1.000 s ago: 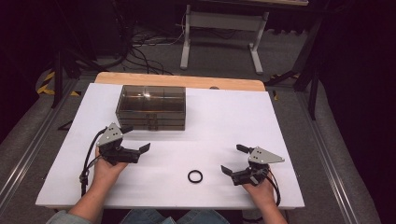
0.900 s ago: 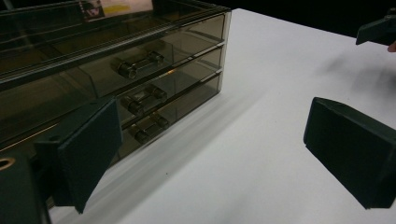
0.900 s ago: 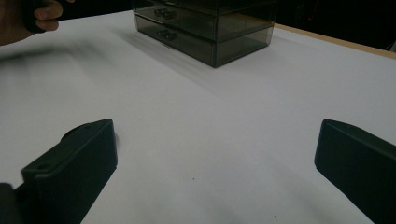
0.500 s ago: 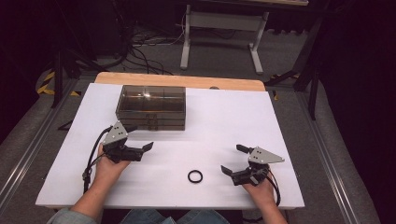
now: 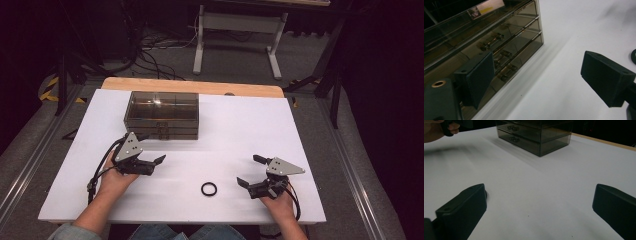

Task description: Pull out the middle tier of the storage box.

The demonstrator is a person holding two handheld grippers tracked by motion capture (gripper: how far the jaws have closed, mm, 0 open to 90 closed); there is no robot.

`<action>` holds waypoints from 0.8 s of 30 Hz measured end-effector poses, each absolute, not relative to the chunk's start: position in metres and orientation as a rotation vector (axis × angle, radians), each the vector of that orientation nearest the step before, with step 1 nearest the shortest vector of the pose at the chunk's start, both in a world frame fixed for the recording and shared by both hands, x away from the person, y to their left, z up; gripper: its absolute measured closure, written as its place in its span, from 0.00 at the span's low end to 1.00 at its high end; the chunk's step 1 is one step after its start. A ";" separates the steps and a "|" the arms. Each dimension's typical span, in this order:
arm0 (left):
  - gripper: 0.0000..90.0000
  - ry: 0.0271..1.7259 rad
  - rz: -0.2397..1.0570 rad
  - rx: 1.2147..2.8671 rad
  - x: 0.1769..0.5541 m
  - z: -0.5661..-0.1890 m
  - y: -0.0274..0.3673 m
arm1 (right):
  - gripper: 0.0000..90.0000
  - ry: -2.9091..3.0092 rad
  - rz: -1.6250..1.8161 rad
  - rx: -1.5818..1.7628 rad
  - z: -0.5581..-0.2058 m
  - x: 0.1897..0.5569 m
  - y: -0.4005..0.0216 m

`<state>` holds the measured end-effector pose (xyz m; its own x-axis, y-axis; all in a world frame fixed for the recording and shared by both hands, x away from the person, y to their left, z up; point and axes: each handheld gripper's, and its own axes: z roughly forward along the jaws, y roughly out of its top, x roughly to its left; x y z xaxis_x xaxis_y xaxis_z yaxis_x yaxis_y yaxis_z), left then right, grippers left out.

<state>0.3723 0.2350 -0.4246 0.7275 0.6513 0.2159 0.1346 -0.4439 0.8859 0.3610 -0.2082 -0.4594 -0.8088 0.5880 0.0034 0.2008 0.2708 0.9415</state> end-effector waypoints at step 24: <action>0.30 0.553 1.049 2.082 0.357 -0.427 0.217 | 0.00 2.202 1.551 0.724 -0.460 0.362 -0.209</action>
<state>0.3566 0.2167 -0.4275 0.5749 0.6450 0.5035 0.0507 -0.6422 0.7649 0.3615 -0.2088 -0.4596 -0.8080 0.5891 0.0076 0.2055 0.2697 0.9407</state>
